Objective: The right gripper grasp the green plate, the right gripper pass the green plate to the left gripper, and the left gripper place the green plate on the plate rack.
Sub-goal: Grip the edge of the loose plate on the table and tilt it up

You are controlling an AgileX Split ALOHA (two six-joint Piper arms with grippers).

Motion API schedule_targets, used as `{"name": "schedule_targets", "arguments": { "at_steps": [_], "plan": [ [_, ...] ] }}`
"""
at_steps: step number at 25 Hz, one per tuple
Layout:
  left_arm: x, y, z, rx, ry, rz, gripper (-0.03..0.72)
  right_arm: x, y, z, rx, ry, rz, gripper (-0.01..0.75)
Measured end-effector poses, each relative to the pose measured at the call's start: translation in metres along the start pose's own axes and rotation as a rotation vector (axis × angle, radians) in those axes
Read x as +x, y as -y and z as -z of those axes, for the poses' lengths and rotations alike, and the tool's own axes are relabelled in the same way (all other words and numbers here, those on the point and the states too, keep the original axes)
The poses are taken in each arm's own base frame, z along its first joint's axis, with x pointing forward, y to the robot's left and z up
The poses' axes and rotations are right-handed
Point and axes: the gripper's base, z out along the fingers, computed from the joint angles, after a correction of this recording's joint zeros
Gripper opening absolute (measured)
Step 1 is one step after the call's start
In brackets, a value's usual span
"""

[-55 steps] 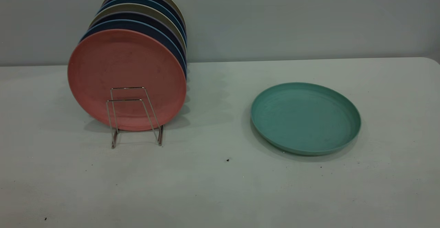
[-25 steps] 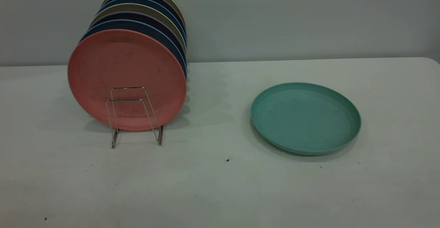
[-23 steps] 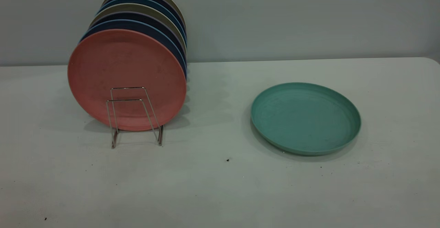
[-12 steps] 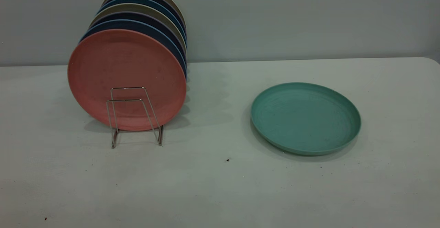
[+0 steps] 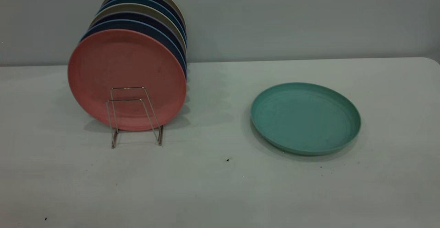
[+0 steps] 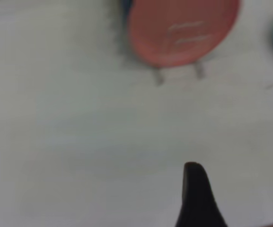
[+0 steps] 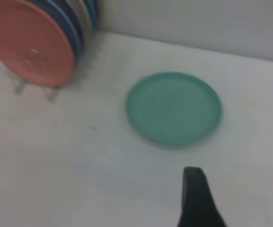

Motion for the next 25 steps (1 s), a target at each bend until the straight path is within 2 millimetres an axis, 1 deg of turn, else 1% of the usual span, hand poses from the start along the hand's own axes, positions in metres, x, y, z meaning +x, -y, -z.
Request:
{"name": "schedule_targets", "arguments": {
  "at_steps": [4, 7, 11, 14, 16, 21, 24, 25],
  "plan": [
    [-0.023, 0.0, -0.019, 0.04, 0.008, -0.014, 0.494, -0.018, 0.005, -0.033, -0.085, -0.04, -0.047, 0.469],
    [-0.038, -0.001, -0.037, 0.059, -0.018, 0.013, 0.494, -0.029, 0.011, -0.063, -0.145, -0.067, -0.098, 0.469],
    [-0.051, -0.004, -0.061, 0.07, -0.067, 0.054, 0.494, -0.034, 0.023, -0.111, -0.195, -0.11, -0.176, 0.469],
    [-0.055, -0.007, -0.073, 0.064, -0.095, 0.064, 0.494, -0.028, 0.035, -0.15, -0.194, -0.169, -0.254, 0.469],
    [-0.056, -0.008, -0.077, 0.059, -0.096, 0.066, 0.494, -0.019, 0.044, -0.18, -0.196, -0.233, -0.298, 0.468],
    [-0.059, -0.009, -0.078, 0.052, -0.07, 0.066, 0.494, -0.01, 0.065, -0.25, -0.203, -0.319, -0.354, 0.468],
    [-0.06, -0.009, -0.078, 0.051, -0.067, 0.066, 0.494, 0.004, 0.078, -0.291, -0.195, -0.39, -0.389, 0.467],
    [-0.059, -0.009, -0.078, 0.051, -0.068, 0.066, 0.494, 0.006, 0.083, -0.301, -0.191, -0.401, -0.398, 0.466]
  ]
}}
